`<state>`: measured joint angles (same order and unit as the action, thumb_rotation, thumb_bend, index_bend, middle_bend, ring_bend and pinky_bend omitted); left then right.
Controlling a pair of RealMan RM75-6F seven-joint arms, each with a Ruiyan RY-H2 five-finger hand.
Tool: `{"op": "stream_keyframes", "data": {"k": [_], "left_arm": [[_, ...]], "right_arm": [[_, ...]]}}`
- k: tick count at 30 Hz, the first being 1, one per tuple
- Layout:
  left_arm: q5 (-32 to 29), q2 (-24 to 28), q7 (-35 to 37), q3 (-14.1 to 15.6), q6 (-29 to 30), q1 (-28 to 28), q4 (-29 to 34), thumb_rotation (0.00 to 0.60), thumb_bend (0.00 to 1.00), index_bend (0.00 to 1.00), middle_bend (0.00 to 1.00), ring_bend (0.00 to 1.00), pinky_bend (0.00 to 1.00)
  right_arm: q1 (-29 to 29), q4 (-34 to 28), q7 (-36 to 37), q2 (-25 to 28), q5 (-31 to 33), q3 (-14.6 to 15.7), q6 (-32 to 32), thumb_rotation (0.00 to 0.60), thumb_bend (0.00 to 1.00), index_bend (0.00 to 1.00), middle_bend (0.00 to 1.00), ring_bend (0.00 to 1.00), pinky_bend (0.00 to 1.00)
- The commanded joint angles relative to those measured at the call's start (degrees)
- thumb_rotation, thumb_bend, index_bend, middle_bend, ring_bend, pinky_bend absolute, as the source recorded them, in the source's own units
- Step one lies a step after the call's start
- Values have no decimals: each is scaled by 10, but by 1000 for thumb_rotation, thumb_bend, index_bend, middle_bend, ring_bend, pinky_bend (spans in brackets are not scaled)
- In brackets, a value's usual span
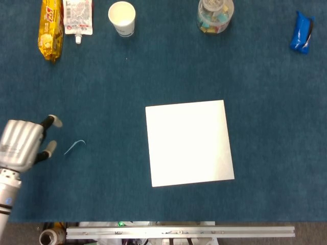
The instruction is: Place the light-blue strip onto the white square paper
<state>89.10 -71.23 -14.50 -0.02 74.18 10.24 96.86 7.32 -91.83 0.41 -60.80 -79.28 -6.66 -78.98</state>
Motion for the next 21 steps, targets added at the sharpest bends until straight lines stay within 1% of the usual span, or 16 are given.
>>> {"op": "stream_keyframes", "data": {"k": [1,9,14,17,21], "left_arm": [[-20,-18,-34,2,-23,10,6,600,284,388,980,992,1000],[-101,-51,-111,5,-66,18,25,600,284,388,994,1000,1000],[-142,-74,-145,6,-69,18,19,600,284,388,995,1000,1000],[-159,-84,-162,7,-61,15,15,600,284,393,997,1000,1000],[-176,-96,-169,7,-54,12,16,591,284,415,998,1000,1000]], "right_arm": [[0,6,5,-3,2,2,4,600,130,119,370,240,205],[-1,27,17,-12,9,6,15,600,130,120,371,245,205],[-1,37,25,-15,11,9,22,600,129,120,371,246,205],[-1,41,29,-15,12,10,23,600,129,120,371,246,205],[-2,45,33,-16,12,11,26,600,130,120,372,247,205]]}}
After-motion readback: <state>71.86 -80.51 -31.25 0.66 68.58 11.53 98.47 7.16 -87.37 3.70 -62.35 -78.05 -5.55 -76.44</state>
